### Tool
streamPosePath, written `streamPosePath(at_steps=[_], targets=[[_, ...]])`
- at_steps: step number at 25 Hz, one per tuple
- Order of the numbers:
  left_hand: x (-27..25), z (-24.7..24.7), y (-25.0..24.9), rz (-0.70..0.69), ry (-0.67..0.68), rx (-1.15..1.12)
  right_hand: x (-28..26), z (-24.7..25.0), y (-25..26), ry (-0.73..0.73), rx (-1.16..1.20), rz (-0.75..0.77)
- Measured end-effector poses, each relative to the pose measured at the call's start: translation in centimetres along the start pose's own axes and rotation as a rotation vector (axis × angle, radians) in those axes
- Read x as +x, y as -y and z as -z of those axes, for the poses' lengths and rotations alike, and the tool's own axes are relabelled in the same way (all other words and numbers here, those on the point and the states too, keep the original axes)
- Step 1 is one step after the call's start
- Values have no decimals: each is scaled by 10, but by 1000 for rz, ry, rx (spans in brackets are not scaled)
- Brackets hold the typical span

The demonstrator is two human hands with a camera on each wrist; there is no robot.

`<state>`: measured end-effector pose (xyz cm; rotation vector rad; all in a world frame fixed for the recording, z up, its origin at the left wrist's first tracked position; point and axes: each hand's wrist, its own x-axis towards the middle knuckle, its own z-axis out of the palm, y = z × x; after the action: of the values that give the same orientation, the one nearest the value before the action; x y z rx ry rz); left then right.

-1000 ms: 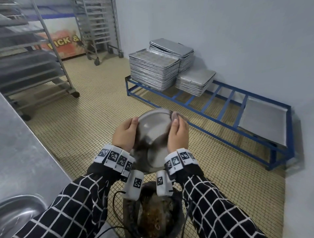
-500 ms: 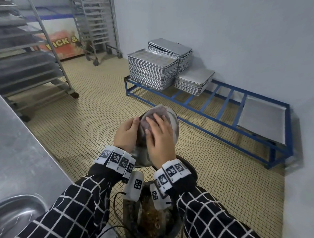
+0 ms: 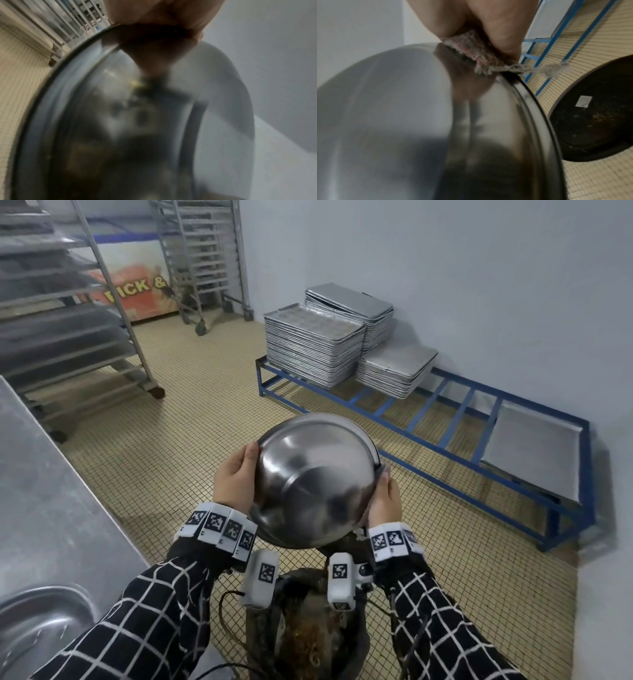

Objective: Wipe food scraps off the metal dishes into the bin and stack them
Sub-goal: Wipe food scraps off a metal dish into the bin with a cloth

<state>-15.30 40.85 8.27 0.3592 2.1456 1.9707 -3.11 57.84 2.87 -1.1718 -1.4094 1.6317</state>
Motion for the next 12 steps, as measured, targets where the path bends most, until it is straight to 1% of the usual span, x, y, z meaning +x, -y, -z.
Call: streamPosePath(at_steps=[3,5,6,9,11,12], targets=[[2,1,6,9,79,61,8,10,13,4,-126,114],[1,-1,6,-2,150,135,14,16,27,54,-226,210],[0,-2,4,-14,171,159,16,19,36,104,-308,276],[-2,-6,-1,-40,278,158,20,14,57,308,-643,552],[-3,-10,-3,-77,349,246,20,2,66,448,-797,694],[-5,-12,-5,-106,354,315,19,-3,68,499,-829,750]])
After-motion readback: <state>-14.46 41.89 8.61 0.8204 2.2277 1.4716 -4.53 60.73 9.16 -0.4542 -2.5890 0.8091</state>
